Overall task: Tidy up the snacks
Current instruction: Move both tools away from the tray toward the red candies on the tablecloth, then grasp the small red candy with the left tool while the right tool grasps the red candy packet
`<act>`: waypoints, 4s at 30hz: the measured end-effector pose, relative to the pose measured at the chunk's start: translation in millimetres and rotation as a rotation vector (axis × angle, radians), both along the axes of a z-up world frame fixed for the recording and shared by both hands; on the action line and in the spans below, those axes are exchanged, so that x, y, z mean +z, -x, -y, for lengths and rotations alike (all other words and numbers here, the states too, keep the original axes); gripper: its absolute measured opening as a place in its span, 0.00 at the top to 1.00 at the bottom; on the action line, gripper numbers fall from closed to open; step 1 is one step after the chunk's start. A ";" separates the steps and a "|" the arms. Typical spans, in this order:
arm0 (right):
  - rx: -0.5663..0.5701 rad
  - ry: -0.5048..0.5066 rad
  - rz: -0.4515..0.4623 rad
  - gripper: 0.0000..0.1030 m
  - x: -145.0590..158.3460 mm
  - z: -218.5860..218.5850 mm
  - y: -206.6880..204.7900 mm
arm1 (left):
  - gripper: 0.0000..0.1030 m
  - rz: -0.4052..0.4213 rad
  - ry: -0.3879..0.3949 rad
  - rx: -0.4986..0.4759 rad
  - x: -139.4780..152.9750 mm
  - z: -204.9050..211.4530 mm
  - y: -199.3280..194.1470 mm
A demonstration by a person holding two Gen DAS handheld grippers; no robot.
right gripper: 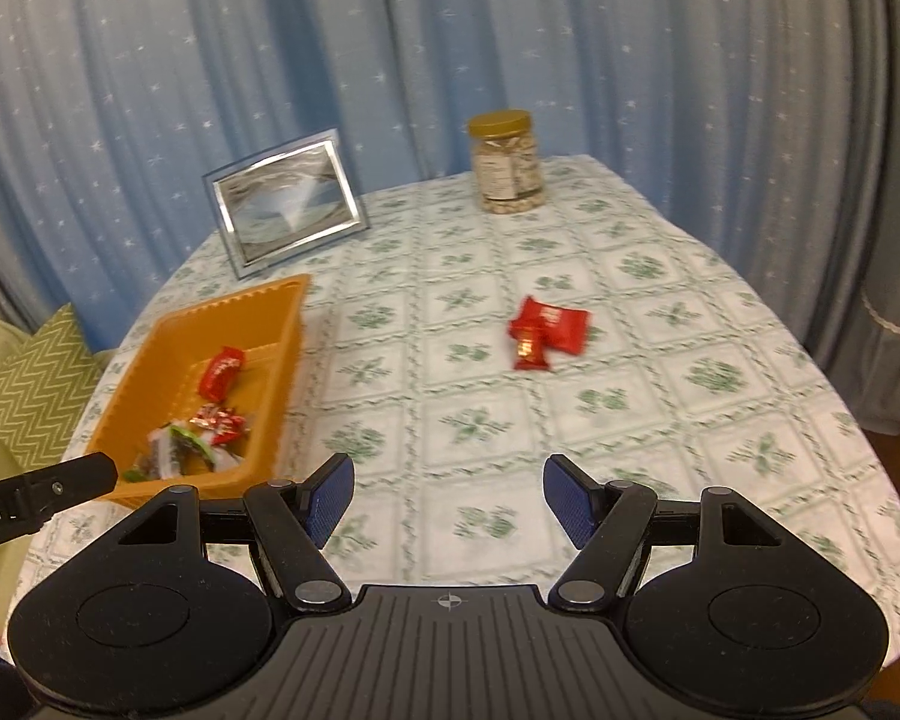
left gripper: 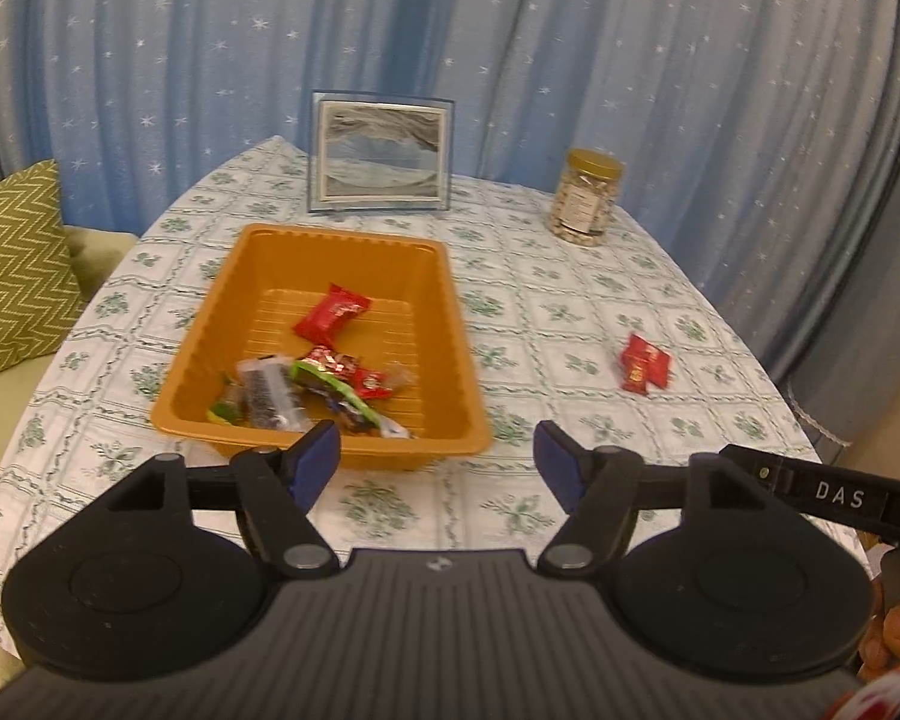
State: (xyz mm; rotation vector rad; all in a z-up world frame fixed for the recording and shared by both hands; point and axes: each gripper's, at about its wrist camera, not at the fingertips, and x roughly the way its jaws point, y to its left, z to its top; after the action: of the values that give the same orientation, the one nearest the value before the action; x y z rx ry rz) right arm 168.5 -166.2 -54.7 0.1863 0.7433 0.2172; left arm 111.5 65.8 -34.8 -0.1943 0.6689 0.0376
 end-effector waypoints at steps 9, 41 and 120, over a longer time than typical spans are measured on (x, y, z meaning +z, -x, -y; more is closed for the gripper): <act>-0.070 0.000 -0.004 0.32 -1.7 35.2 6.4 | 0.22 0.000 -0.009 -0.050 0.0 29.7 -4.6; -0.136 0.004 -0.010 0.32 -11.2 95.7 -25.4 | 0.16 -0.032 -0.018 -0.170 -18.5 104.8 -63.7; 0.416 0.358 0.017 0.74 -113.0 18.6 -207.4 | 0.83 -0.077 -0.009 -0.169 -101.9 110.8 -185.9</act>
State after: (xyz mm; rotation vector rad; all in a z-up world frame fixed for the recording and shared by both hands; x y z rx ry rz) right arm 375.9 -184.8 -167.7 -0.3136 0.7860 0.4747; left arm 297.4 -45.0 -136.8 -0.1278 0.7593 -0.1143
